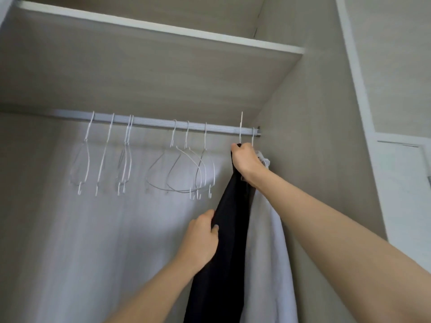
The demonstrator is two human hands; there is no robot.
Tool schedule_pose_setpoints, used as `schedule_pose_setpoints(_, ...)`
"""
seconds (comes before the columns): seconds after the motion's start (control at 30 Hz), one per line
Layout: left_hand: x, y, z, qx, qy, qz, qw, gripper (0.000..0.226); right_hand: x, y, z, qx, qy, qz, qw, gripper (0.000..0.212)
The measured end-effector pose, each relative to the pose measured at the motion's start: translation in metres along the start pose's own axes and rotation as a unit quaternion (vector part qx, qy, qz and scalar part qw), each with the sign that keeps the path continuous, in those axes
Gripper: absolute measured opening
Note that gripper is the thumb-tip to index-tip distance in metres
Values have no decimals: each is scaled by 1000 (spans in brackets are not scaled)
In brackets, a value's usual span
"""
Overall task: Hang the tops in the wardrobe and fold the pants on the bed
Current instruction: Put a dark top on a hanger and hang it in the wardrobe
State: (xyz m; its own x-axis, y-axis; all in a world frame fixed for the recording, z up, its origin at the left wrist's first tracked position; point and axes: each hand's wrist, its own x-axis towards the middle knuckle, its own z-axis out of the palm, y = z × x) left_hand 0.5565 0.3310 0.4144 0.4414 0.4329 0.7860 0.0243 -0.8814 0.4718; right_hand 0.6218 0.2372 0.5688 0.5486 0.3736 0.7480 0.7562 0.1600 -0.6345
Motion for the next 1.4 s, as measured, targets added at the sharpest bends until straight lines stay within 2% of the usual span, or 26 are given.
schedule_pose_setpoints(0.1,0,-14,10,-3,1,-6,1000,16,14,16,12,-34,-10,3,999,33)
schedule_pose_setpoints(0.23,-2,-34,25,5,-5,-6,1000,16,21,38,31,-32,-7,34,999,15)
schedule_pose_setpoints(0.3,-4,-44,33,0,-5,-12,1000,18,24,46,37,-41,-1,33,999,22)
schedule_pose_setpoints(0.37,-11,-50,39,-3,-10,-11,1000,27,26,49,37,-65,14,26,997,27)
schedule_pose_setpoints(0.43,-18,-52,42,1,-13,-6,1000,35,26,50,33,-122,41,9,992,20)
schedule_pose_setpoints(0.53,-32,-43,44,28,-49,11,998,24,15,52,23,-274,110,-44,954,15)
schedule_pose_setpoints(0.6,-41,-37,46,24,-63,19,998,17,1,56,17,-349,134,-89,923,29)
schedule_pose_setpoints(0.63,-47,-35,46,16,-62,20,998,13,-10,60,16,-353,133,-108,920,36)
schedule_pose_setpoints(0.77,-71,-30,49,21,-38,32,999,21,-52,79,17,-312,106,-154,932,70)
schedule_pose_setpoints(0.83,-86,-31,50,24,-36,30,999,22,-72,86,19,-298,81,-157,938,77)
schedule_pose_setpoints(1.1,-143,-39,50,14,-65,-8,998,37,-157,90,18,-318,0,-157,935,71)
schedule_pose_setpoints(1.3,-194,-54,24,-10,-96,-55,994,4,-223,88,18,-336,-63,-182,922,53)
schedule_pose_setpoints(1.4,-233,-58,-3,-28,-140,-123,982,16,-259,87,26,-288,-113,-163,937,54)
